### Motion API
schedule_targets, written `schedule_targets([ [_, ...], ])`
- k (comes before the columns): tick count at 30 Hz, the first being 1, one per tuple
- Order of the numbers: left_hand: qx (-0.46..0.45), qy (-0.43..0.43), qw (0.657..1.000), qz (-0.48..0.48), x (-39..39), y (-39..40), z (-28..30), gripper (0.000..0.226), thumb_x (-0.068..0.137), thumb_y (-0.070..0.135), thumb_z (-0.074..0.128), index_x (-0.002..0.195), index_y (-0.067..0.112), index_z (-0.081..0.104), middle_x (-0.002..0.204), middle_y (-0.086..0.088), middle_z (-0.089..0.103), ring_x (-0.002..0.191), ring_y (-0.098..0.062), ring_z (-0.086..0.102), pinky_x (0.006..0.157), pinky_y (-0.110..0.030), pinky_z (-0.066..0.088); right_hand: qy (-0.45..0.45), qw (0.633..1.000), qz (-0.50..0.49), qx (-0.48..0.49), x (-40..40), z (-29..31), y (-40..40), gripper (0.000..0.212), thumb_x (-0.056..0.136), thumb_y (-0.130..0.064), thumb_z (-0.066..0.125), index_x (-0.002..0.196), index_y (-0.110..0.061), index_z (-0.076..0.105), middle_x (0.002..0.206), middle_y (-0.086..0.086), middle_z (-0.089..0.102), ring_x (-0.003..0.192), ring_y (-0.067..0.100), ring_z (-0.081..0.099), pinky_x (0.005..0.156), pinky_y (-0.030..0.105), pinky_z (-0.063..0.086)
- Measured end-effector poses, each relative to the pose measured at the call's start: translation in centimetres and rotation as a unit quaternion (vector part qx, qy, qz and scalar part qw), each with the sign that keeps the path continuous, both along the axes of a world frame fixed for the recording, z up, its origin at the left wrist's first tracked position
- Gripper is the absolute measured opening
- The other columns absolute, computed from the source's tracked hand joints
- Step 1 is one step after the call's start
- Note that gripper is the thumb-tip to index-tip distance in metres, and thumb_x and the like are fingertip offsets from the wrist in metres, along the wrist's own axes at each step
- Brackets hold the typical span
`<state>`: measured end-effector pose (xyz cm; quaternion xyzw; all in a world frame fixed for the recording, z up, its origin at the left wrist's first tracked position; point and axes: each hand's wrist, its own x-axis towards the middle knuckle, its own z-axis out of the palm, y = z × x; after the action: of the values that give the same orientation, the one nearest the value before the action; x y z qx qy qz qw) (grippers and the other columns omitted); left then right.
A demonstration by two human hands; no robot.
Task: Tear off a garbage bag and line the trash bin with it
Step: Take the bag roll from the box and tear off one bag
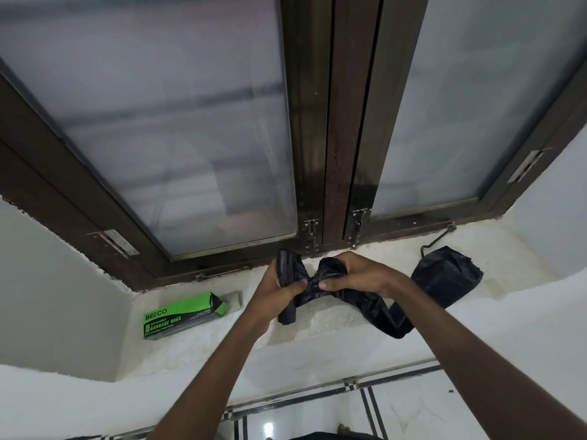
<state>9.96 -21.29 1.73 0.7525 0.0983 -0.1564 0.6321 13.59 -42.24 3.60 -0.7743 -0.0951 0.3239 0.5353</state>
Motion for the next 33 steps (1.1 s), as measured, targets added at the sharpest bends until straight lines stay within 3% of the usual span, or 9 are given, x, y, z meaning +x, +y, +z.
schedule_targets([
  [5, -0.030, 0.020, 0.998, -0.053, -0.4, 0.3, -0.2, 0.070, 0.072, 0.012, 0.088, 0.130, 0.023, 0.051, 0.121, 0.001, 0.068, 0.112, -0.015, 0.065, 0.096, -0.031, 0.054, 0.003, 1.000, 0.014, -0.019, 0.0, 0.2, 0.1, 0.012, 0.080, -0.018, 0.083, 0.087, -0.013, 0.074, 0.078, -0.003, 0.071, 0.075, 0.010, 0.065, 0.072, 0.025, 0.050],
  [9, 0.008, 0.030, 0.998, -0.063, -0.2, 0.3, -0.4, 0.066, 0.068, 0.007, 0.086, 0.122, 0.026, 0.053, 0.117, -0.002, 0.069, 0.109, -0.020, 0.066, 0.097, -0.039, 0.055, -0.009, 0.998, 0.025, -0.051, -0.1, 0.2, 0.5, 0.010, 0.078, -0.013, 0.083, 0.078, -0.014, 0.073, 0.072, -0.003, 0.070, 0.068, 0.009, 0.064, 0.064, 0.023, 0.050],
  [13, 0.019, 0.041, 0.995, -0.091, -0.1, 0.1, -0.1, 0.063, 0.075, 0.000, 0.079, 0.127, 0.022, 0.051, 0.117, -0.005, 0.067, 0.105, -0.016, 0.065, 0.080, -0.023, 0.055, -0.060, 0.991, 0.041, -0.114, -0.1, -0.1, 1.3, 0.010, 0.073, -0.011, 0.077, 0.070, -0.011, 0.067, 0.065, -0.002, 0.061, 0.060, 0.010, 0.057, 0.060, 0.029, 0.045],
  [16, 0.023, 0.051, 0.995, -0.080, 0.1, -0.1, -0.1, 0.065, 0.075, 0.002, 0.080, 0.129, 0.023, 0.050, 0.119, -0.005, 0.067, 0.108, -0.019, 0.065, 0.084, -0.027, 0.054, -0.082, 0.988, 0.026, -0.125, -0.1, -0.3, 1.6, 0.016, 0.073, -0.010, 0.077, 0.065, -0.017, 0.066, 0.061, -0.008, 0.059, 0.057, 0.005, 0.054, 0.058, 0.025, 0.044],
  [20, 0.018, 0.061, 0.996, -0.066, 0.3, 0.1, -0.2, 0.065, 0.072, 0.001, 0.082, 0.126, 0.023, 0.052, 0.119, -0.005, 0.068, 0.109, -0.022, 0.065, 0.096, -0.036, 0.055, -0.103, 0.985, 0.011, -0.138, 0.1, -0.8, 1.1, 0.015, 0.074, -0.015, 0.083, 0.071, -0.011, 0.069, 0.065, -0.005, 0.065, 0.060, 0.006, 0.058, 0.059, 0.025, 0.046],
  [24, 0.027, 0.052, 0.995, -0.075, 0.3, -0.3, -0.1, 0.063, 0.072, 0.005, 0.082, 0.122, 0.027, 0.052, 0.118, -0.003, 0.068, 0.110, -0.022, 0.065, 0.099, -0.041, 0.053, -0.169, 0.966, 0.014, -0.196, 0.0, -1.1, 1.2, 0.031, 0.076, -0.014, 0.083, 0.060, -0.026, 0.059, 0.061, -0.009, 0.060, 0.061, 0.005, 0.057, 0.061, 0.026, 0.046],
  [27, 0.030, 0.050, 0.996, -0.073, 0.5, -0.5, 0.1, 0.061, 0.073, 0.003, 0.081, 0.120, 0.027, 0.051, 0.118, -0.005, 0.068, 0.110, -0.023, 0.064, 0.098, -0.040, 0.053, -0.219, 0.943, 0.007, -0.252, -0.2, -1.3, 1.7, 0.023, 0.077, -0.018, 0.082, 0.067, -0.018, 0.060, 0.071, -0.001, 0.064, 0.071, 0.016, 0.062, 0.066, 0.033, 0.050],
  [31, 0.035, 0.048, 0.996, -0.069, 0.7, -0.4, 0.2, 0.060, 0.073, 0.001, 0.081, 0.117, 0.029, 0.050, 0.117, -0.006, 0.067, 0.111, -0.025, 0.064, 0.099, -0.042, 0.053, -0.272, 0.917, 0.020, -0.290, -0.6, -1.2, 2.2, 0.035, 0.083, -0.018, 0.075, 0.064, -0.025, 0.047, 0.073, -0.006, 0.057, 0.076, 0.019, 0.056, 0.063, 0.029, 0.039],
  [33, 0.036, 0.050, 0.996, -0.066, 0.7, -0.3, 0.3, 0.062, 0.074, 0.000, 0.080, 0.121, 0.027, 0.051, 0.117, -0.006, 0.067, 0.111, -0.025, 0.064, 0.098, -0.040, 0.053, -0.315, 0.898, 0.036, -0.305, -0.8, -1.0, 2.5, 0.031, 0.086, -0.014, 0.068, 0.071, -0.029, 0.046, 0.081, -0.004, 0.062, 0.082, 0.022, 0.058, 0.065, 0.027, 0.035],
])
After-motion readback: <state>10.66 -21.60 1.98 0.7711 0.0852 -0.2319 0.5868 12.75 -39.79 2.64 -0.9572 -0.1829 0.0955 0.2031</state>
